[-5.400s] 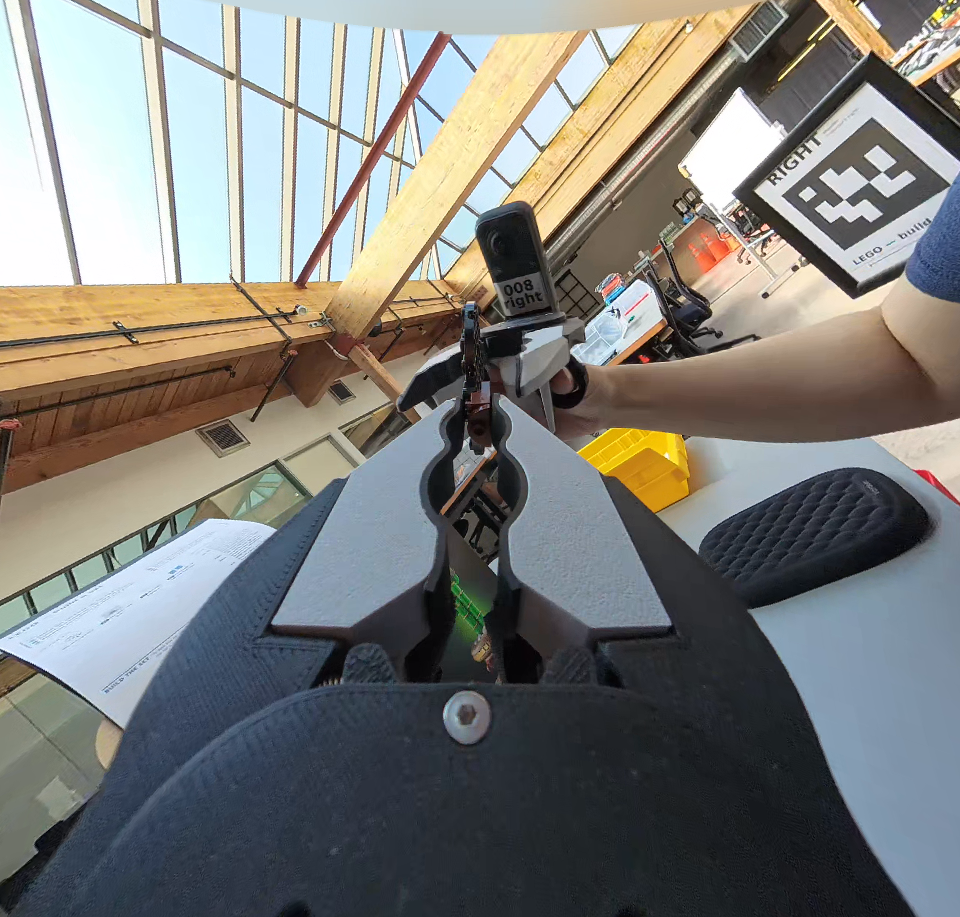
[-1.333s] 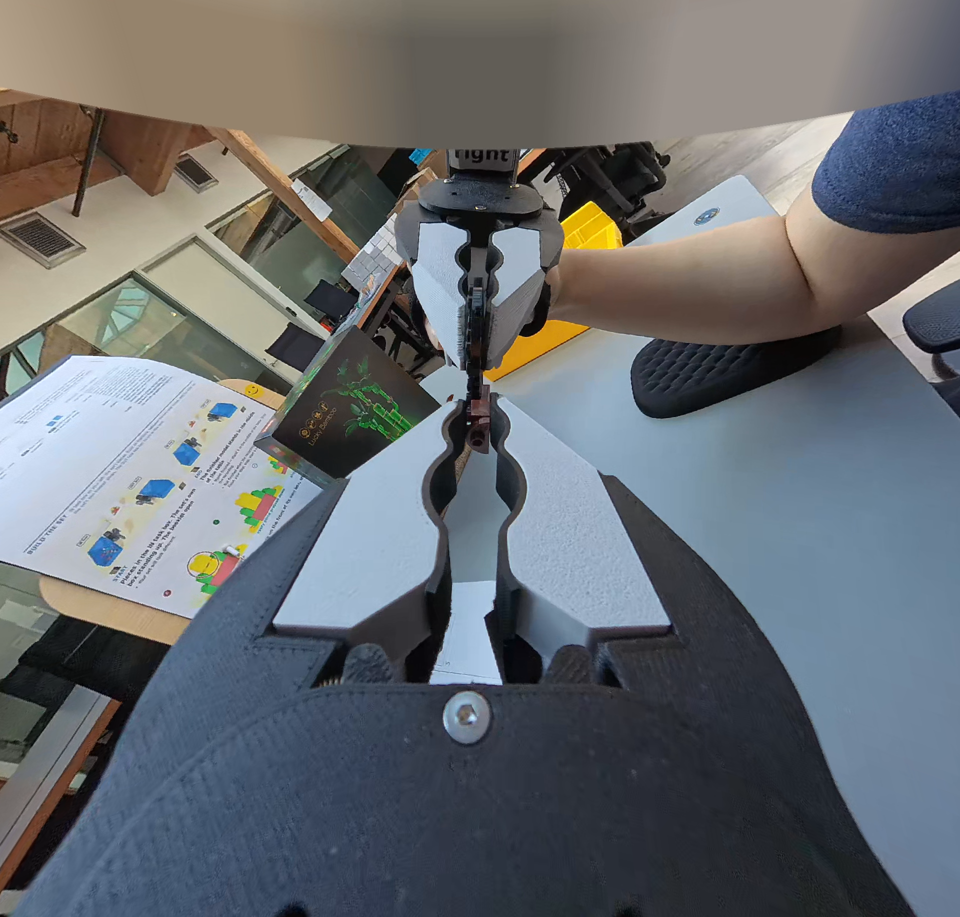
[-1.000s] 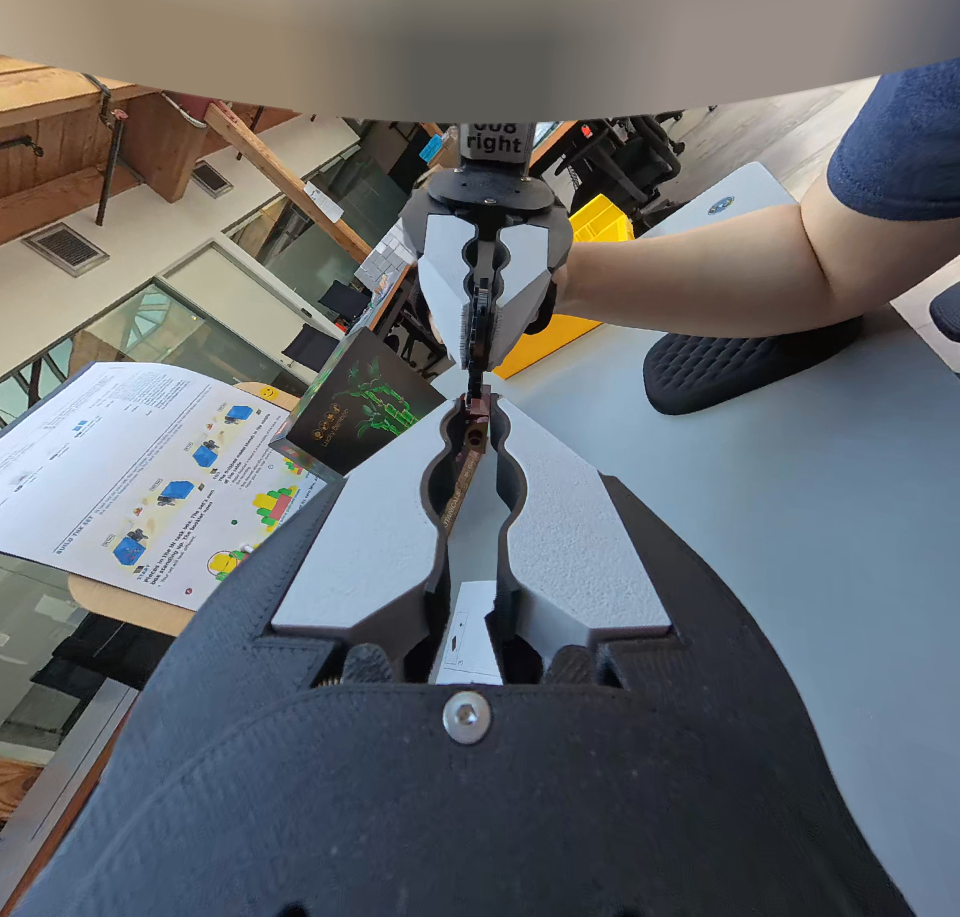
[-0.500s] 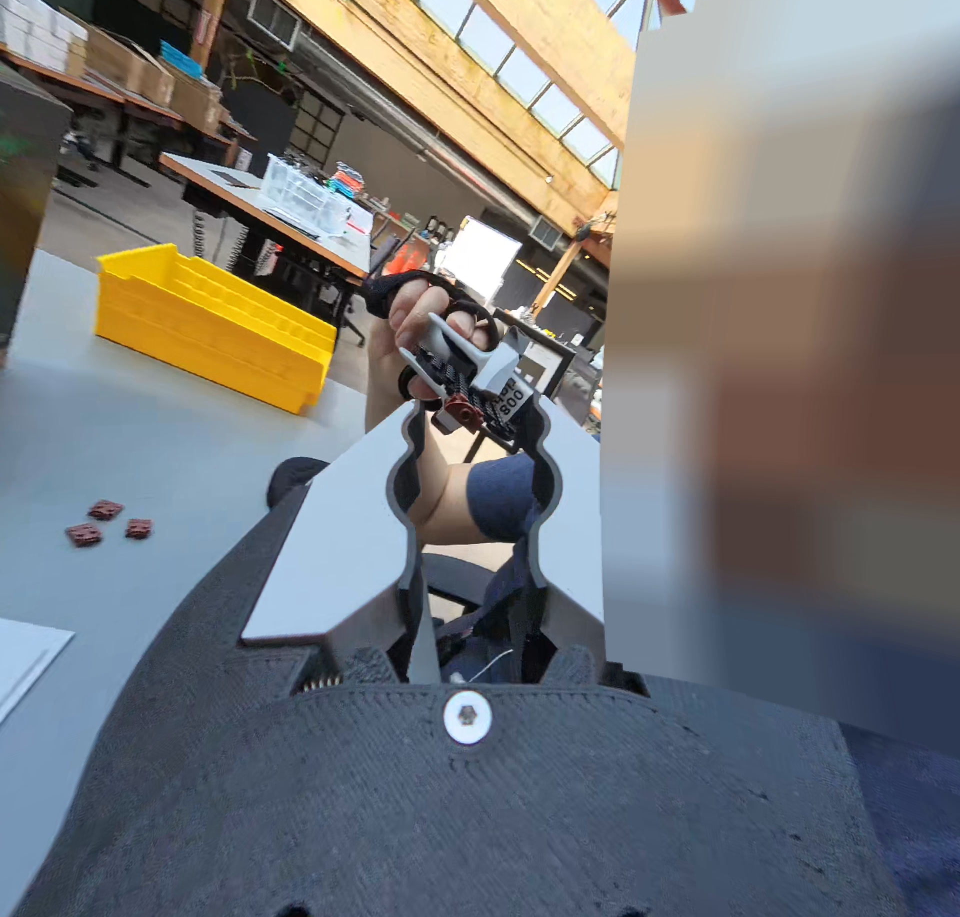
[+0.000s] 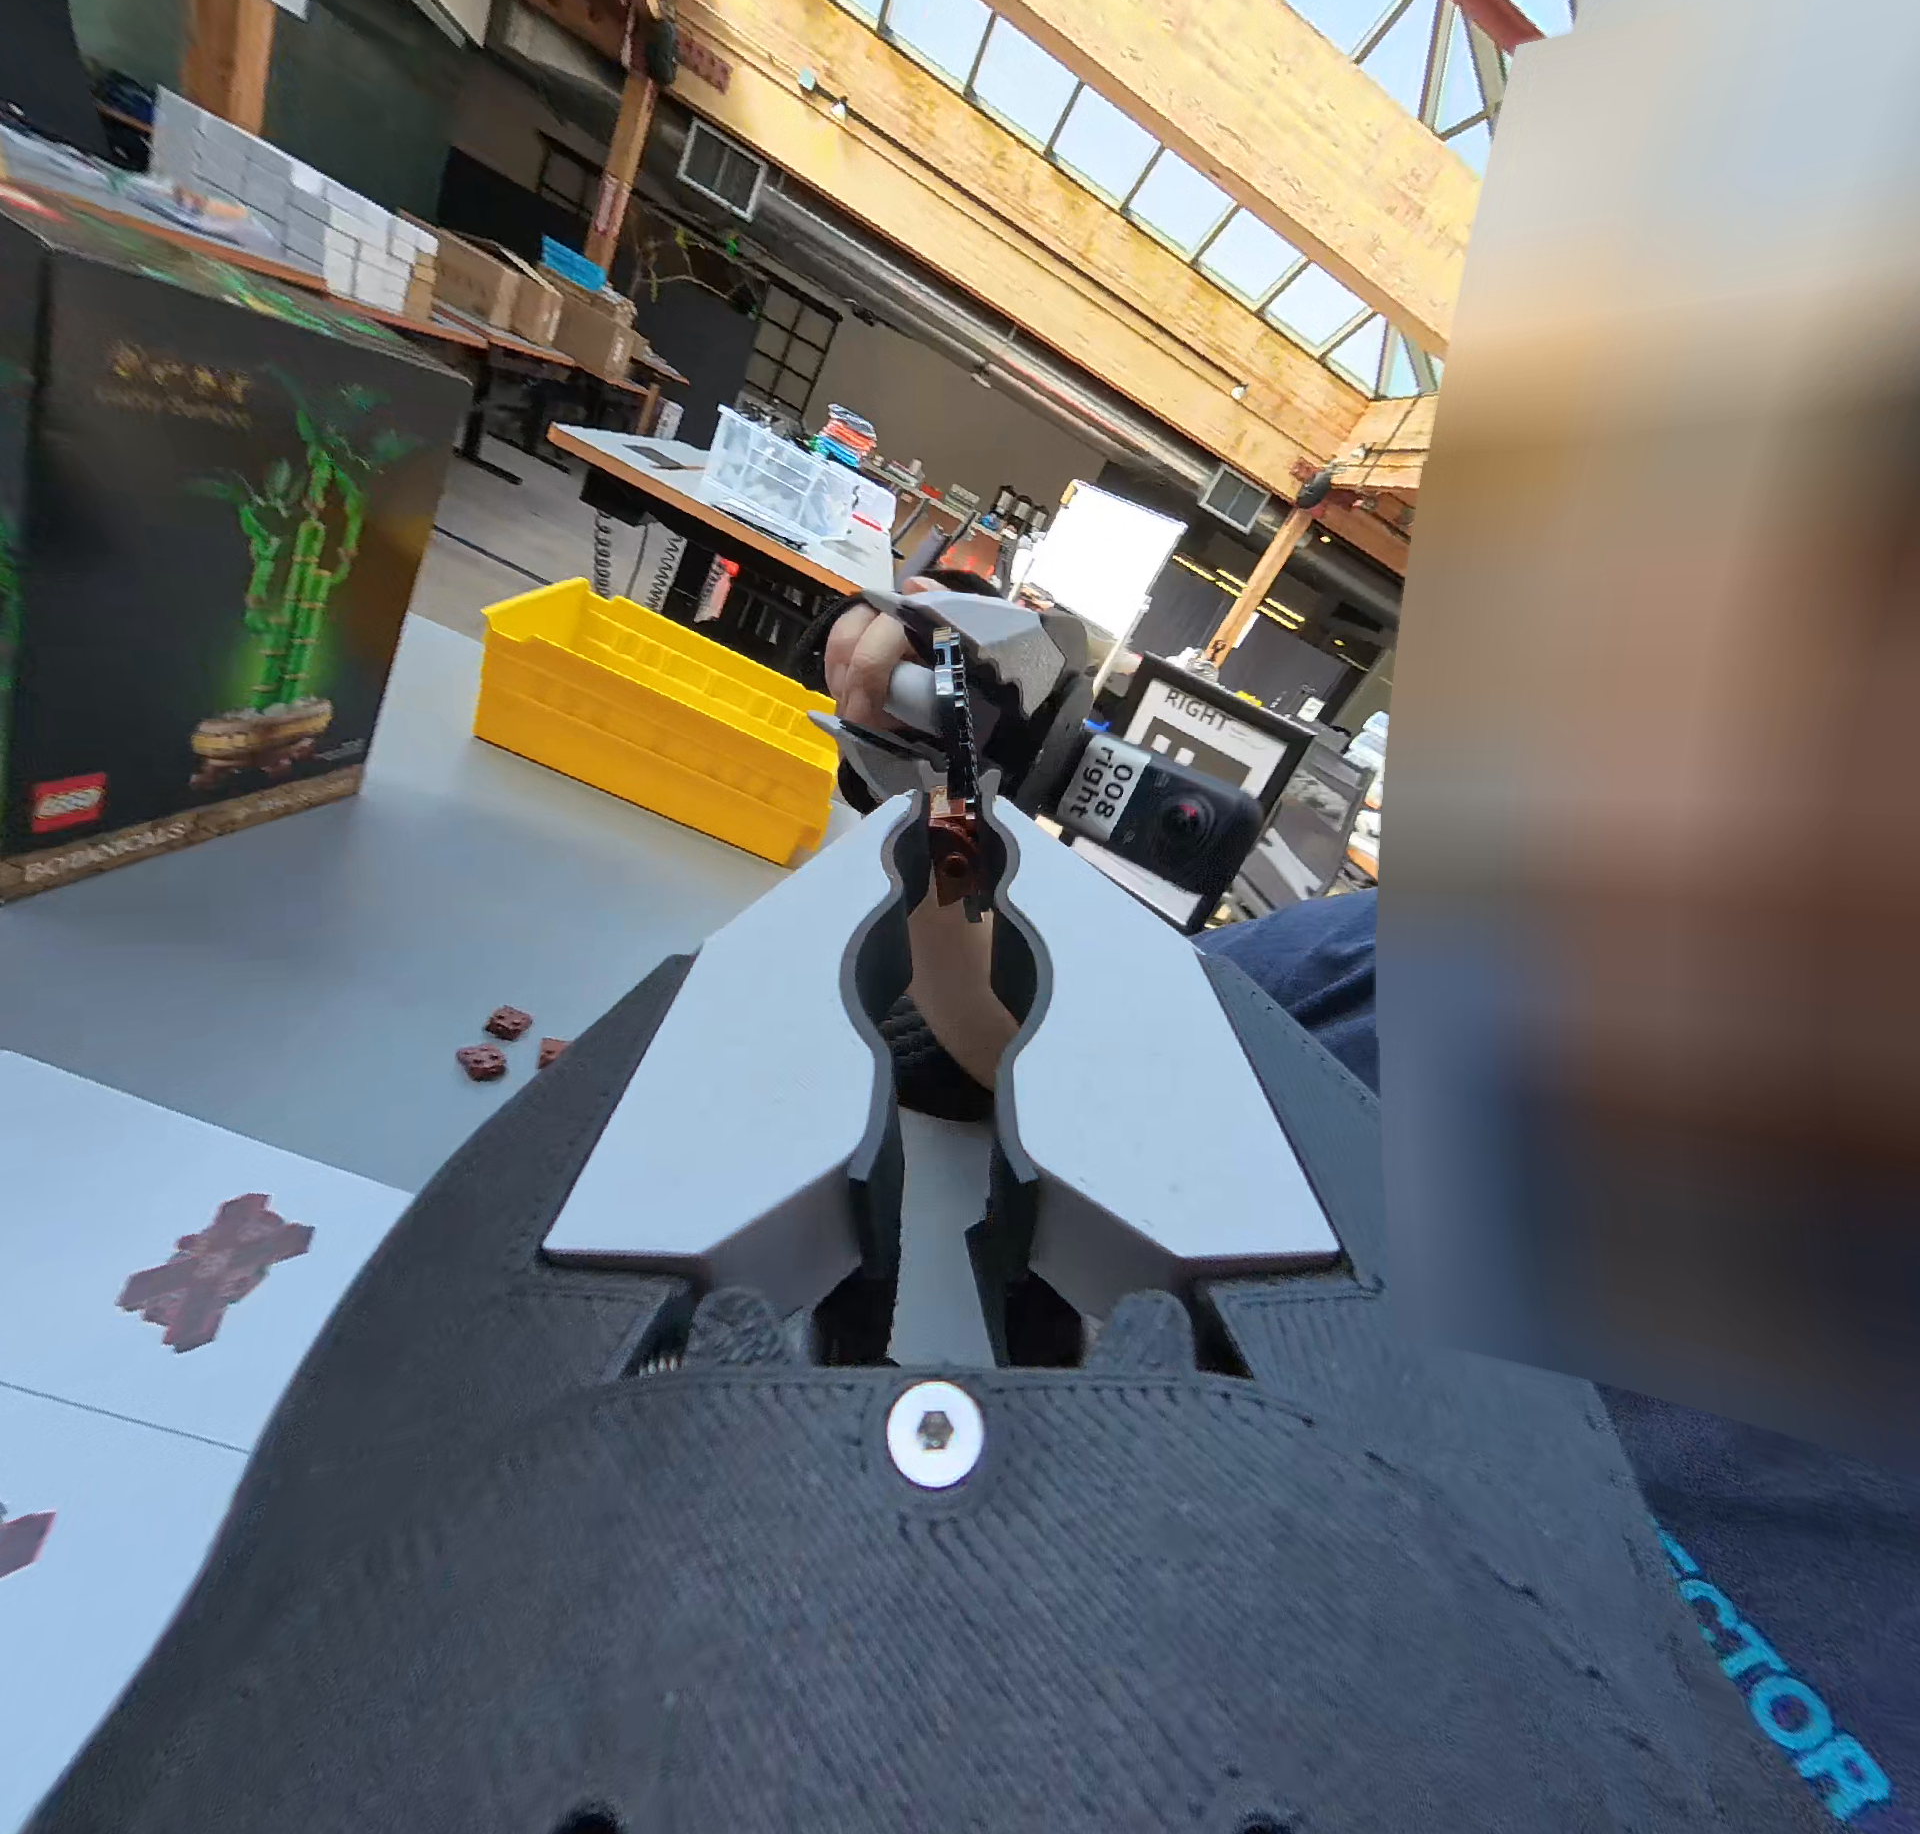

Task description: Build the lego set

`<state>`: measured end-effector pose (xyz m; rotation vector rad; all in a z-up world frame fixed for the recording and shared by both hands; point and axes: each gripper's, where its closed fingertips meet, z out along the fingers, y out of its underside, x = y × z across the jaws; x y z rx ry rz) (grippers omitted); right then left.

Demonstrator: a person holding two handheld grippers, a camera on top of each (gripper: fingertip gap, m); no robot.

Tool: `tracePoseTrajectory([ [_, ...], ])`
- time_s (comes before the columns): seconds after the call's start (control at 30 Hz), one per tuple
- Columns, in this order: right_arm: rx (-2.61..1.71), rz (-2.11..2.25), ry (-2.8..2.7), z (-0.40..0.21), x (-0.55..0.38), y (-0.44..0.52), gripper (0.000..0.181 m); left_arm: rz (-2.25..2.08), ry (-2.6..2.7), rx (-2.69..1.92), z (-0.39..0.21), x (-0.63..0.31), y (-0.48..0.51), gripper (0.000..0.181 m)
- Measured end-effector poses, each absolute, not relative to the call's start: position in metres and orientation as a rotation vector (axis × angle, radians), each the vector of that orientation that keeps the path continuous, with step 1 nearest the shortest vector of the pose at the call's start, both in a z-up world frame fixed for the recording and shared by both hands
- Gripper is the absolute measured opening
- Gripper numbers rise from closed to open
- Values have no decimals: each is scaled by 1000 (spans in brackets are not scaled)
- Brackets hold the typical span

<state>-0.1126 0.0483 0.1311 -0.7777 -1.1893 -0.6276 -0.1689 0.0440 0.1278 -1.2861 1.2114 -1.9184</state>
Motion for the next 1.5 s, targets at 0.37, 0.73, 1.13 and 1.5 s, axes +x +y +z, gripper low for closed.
tracePoseTrajectory([
  [0.37, -1437, 1298, -854, 116, -128, 45, 36, -1523, 1310, -1225, 119, -160, 46, 6],
  [0.73, -1480, 1113, -928, 108, -140, 44, 3, -1252, 1396, -1144, 107, -161, 51, 24],
  [1.13, -1229, 828, -1136, 118, -143, 22, 3, -1109, 1447, -888, 120, -161, 22, 6],
  [1.5, -1090, 746, -1211, 122, -143, 7, 4, -989, 1493, -787, 120, -168, 8, 14],
])
